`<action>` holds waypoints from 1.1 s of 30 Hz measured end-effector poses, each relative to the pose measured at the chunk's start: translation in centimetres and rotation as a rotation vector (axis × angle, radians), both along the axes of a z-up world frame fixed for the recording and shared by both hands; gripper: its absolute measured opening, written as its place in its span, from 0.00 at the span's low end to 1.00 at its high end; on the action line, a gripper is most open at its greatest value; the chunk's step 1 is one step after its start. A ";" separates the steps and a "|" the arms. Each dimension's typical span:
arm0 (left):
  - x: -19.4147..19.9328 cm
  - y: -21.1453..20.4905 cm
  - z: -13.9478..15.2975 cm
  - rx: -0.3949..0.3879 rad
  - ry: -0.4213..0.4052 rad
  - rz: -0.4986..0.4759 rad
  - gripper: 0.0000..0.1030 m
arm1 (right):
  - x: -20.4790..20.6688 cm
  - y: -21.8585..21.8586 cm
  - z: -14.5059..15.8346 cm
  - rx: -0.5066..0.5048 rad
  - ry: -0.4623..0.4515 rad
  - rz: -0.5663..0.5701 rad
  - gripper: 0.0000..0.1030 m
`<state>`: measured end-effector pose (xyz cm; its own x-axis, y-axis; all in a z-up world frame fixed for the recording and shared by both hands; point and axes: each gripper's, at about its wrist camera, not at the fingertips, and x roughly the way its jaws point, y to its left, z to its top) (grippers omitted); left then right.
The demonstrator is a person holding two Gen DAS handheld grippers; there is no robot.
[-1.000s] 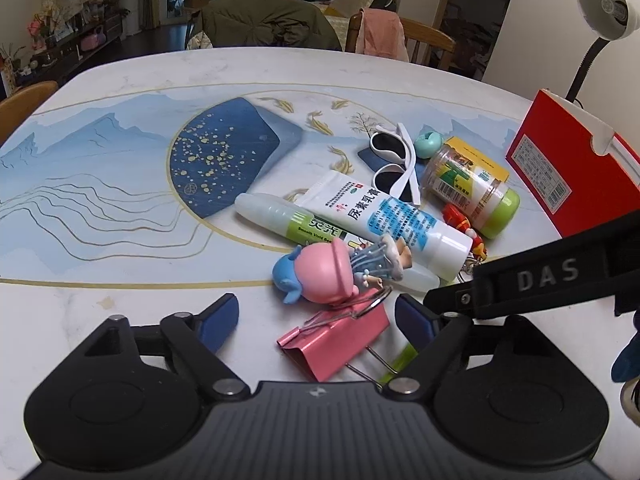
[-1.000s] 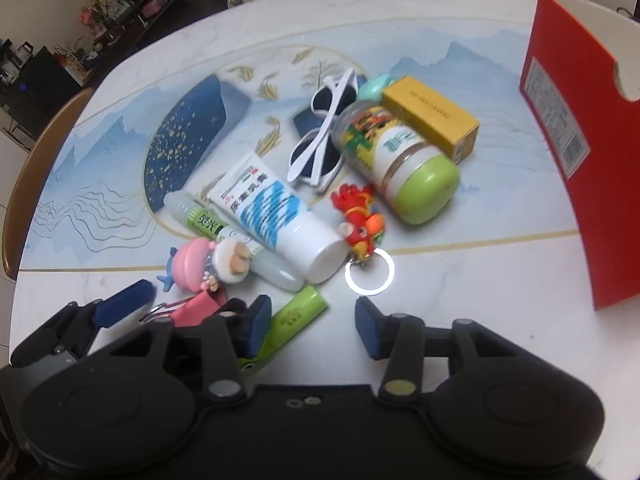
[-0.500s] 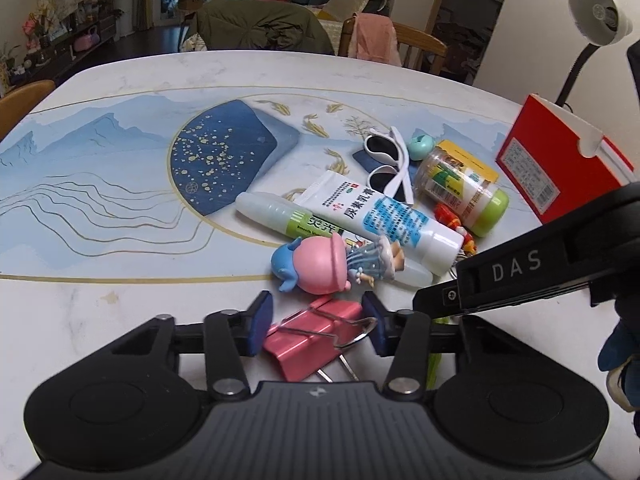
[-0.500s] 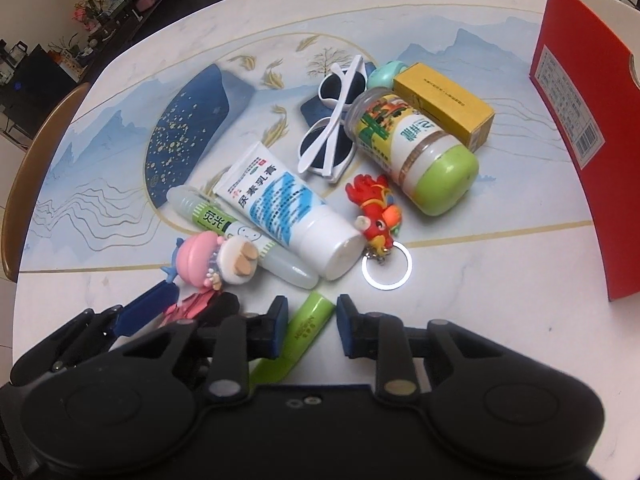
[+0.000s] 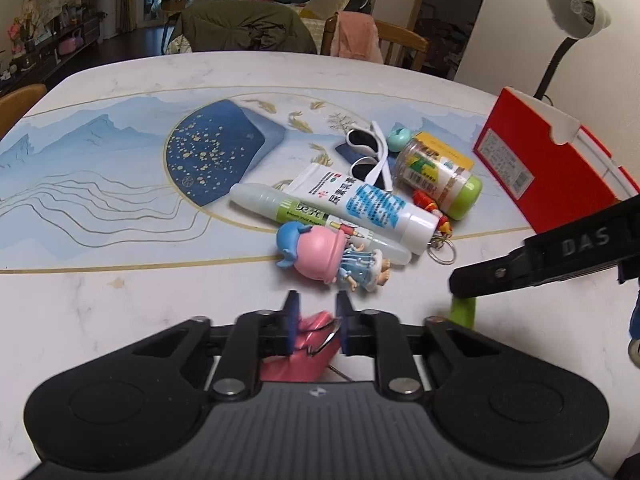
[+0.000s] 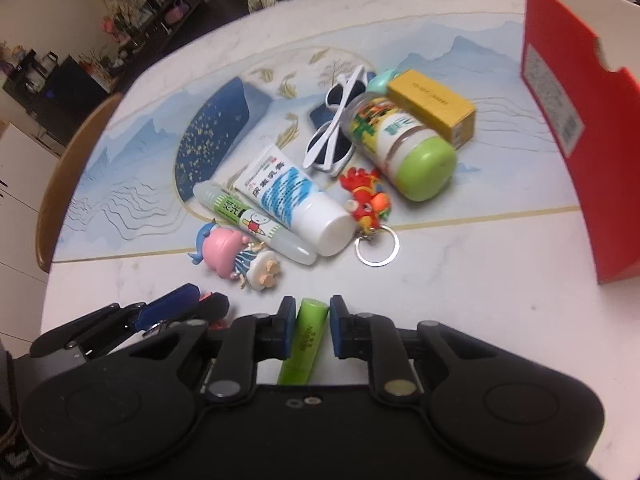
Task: Organize rigid objects
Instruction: 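Grasp the pink binder clip with left tool while right tool grasps the green glue stick, then carry the glue stick and pink clip into the red box and release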
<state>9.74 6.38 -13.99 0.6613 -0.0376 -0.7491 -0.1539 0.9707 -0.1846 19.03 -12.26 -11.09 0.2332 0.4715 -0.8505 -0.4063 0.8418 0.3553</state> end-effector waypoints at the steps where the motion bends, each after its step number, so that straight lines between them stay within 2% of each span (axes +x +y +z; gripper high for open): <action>1: -0.2 0.0 0.1 -0.011 0.001 -0.006 0.11 | -0.1 -0.5 0.3 0.010 -0.006 -0.003 0.15; 10: -1.1 0.0 0.9 -0.074 -0.001 -0.014 0.04 | -1.5 -3.9 2.7 0.056 -0.081 -0.006 0.14; 22: -0.8 -0.8 3.8 -0.151 -0.003 -0.023 0.04 | -1.2 -9.0 6.8 0.124 -0.155 -0.093 0.14; 33: 3.2 -5.2 8.3 -0.124 -0.048 -0.086 0.04 | 2.7 -14.8 11.1 0.137 -0.260 -0.164 0.14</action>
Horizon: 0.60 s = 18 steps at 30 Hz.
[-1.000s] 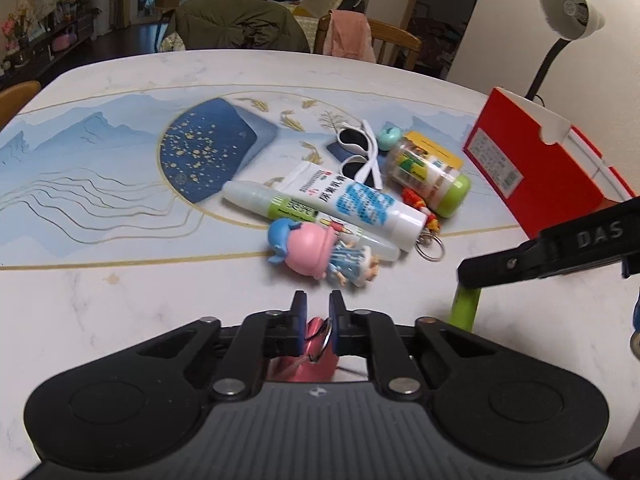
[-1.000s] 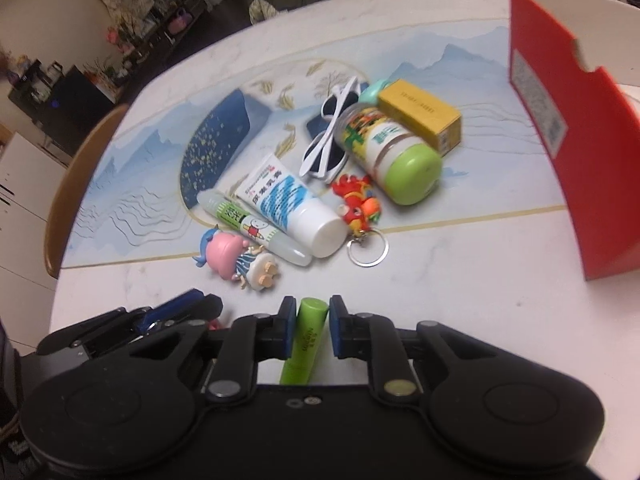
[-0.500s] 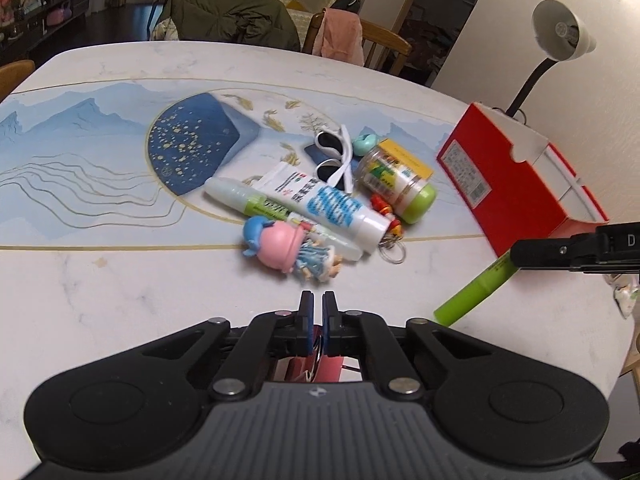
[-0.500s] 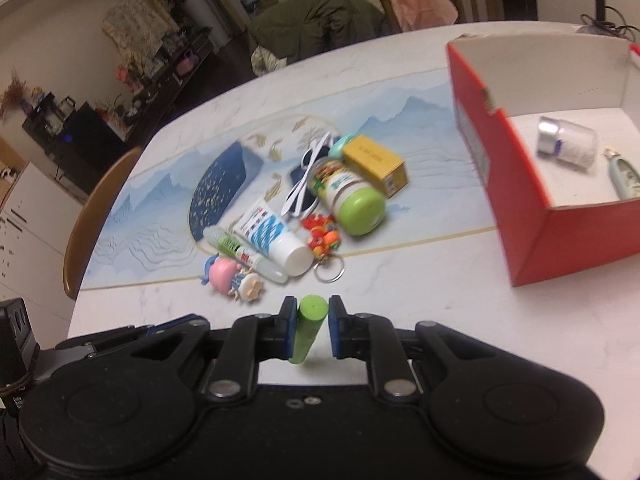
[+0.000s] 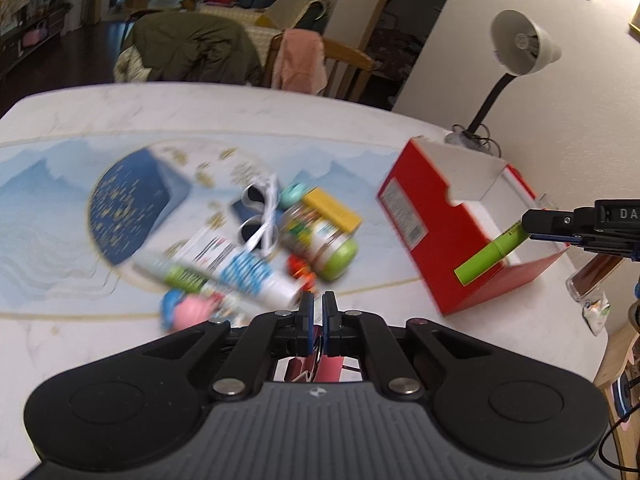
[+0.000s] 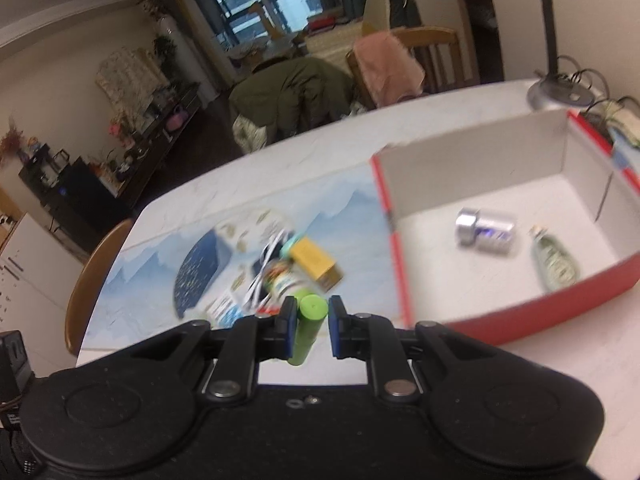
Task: Organize rigid objects
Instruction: 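Carry the glue stick and pink clip into the red box and release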
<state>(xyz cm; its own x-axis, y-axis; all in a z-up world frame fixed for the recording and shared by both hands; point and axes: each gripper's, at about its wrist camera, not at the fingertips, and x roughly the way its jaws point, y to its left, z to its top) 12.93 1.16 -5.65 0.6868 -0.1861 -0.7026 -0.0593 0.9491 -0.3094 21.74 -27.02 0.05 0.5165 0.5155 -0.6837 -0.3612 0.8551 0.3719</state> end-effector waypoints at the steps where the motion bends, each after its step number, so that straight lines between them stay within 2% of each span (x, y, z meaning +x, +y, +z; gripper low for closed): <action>1: 0.6 -0.6 0.4 0.002 -0.004 -0.005 0.04 | 0.5 -0.6 0.2 -0.002 -0.008 -0.010 0.14; 9: 5.7 -5.2 2.9 0.016 -0.038 -0.038 0.04 | 4.9 -5.9 1.1 -0.017 -0.034 -0.083 0.14; 18: 11.0 -11.9 4.7 0.046 -0.067 -0.106 0.04 | 10.5 -10.9 -1.1 -0.085 0.007 -0.148 0.14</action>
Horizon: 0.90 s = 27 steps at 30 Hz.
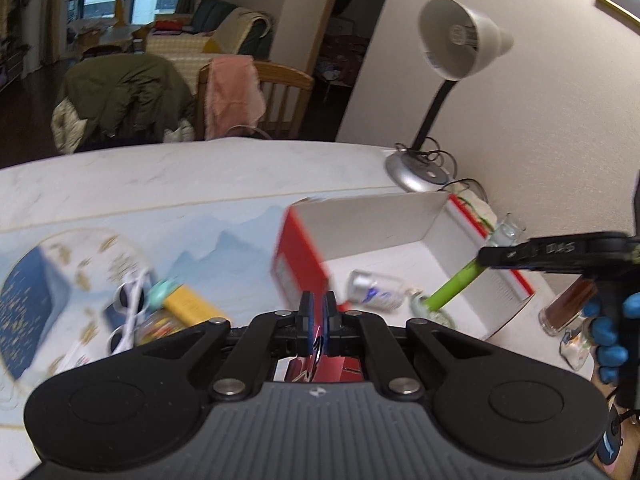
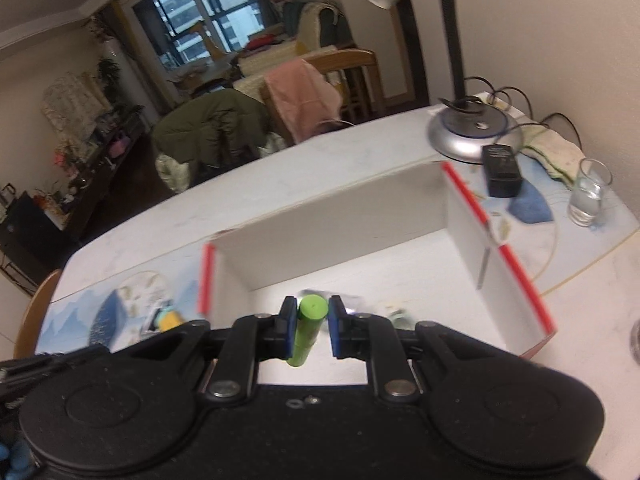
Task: Organize rigid objects
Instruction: 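Carry the glue stick and pink clip into the red box and release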
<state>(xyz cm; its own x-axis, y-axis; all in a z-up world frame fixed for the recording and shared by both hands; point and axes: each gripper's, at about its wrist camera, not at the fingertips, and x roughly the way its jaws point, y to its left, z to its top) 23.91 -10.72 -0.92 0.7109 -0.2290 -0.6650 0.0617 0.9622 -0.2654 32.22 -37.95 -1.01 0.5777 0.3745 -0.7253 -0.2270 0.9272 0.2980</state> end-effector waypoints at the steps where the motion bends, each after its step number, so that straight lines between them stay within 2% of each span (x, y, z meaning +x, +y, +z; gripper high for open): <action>1: 0.6 -0.8 0.2 0.003 -0.003 -0.009 0.04 | 0.5 -0.4 -0.3 -0.006 0.004 -0.002 0.14; 6: 3.4 -5.0 0.1 0.027 0.005 -0.062 0.04 | 2.7 -1.9 -1.9 -0.024 0.050 0.010 0.14; 16: 7.7 -11.0 -4.1 0.110 0.102 -0.133 0.04 | 5.4 -1.4 -5.4 -0.060 0.151 0.095 0.14; 21: 9.0 -12.1 -6.0 0.134 0.156 -0.138 0.04 | 6.6 -0.7 -6.8 -0.076 0.182 0.133 0.14; 27: 9.9 -12.5 -8.1 0.145 0.227 -0.137 0.04 | 8.0 -0.3 -7.5 -0.092 0.171 0.171 0.16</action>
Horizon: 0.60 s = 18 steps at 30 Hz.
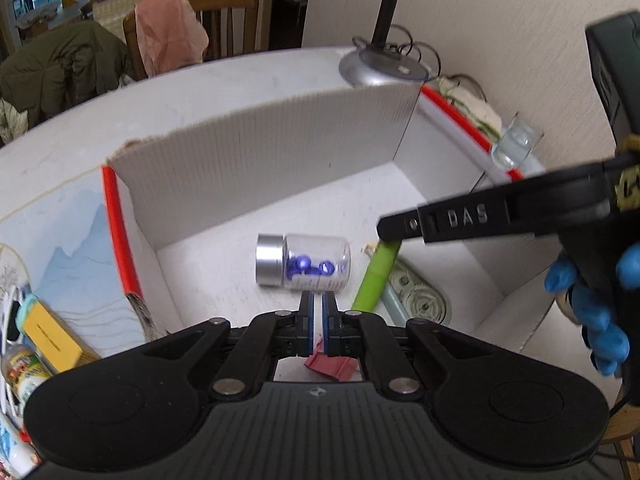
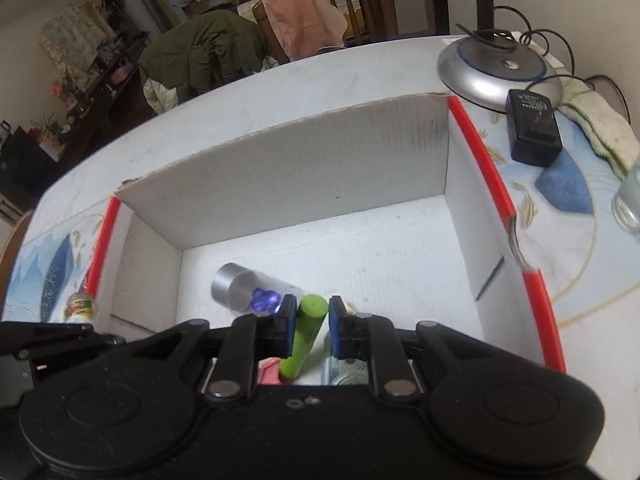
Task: Organize rigid objects
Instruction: 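Carry the glue stick and pink clip into the red box and release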
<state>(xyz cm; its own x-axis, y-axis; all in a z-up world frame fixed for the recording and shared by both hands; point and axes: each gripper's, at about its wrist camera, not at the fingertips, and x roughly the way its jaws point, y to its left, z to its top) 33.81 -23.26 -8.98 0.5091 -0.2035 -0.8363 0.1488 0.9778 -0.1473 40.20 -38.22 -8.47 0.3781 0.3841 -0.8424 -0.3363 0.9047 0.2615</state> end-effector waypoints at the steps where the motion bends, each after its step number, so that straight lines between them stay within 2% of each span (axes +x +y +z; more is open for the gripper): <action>1: 0.1 0.0 -0.2 0.002 0.008 0.004 0.04 | 0.3 0.1 -0.2 -0.005 0.004 0.003 0.17; 5: 0.5 -0.3 -0.8 0.001 0.032 0.006 0.04 | 1.3 0.2 -1.4 -0.026 0.024 -0.014 0.21; 9: 0.8 -0.4 -1.2 0.001 0.053 0.007 0.04 | 1.5 0.0 -1.2 -0.006 0.026 -0.028 0.24; 18: 0.3 -0.5 -0.4 -0.012 0.033 0.008 0.04 | 0.2 -0.9 -0.3 0.026 0.034 -0.024 0.26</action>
<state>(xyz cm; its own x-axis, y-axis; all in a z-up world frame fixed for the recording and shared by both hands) 34.14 -23.76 -9.36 0.4830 -0.2095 -0.8502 0.1358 0.9771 -0.1636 40.36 -39.11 -8.76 0.3588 0.3976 -0.8445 -0.3053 0.9050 0.2963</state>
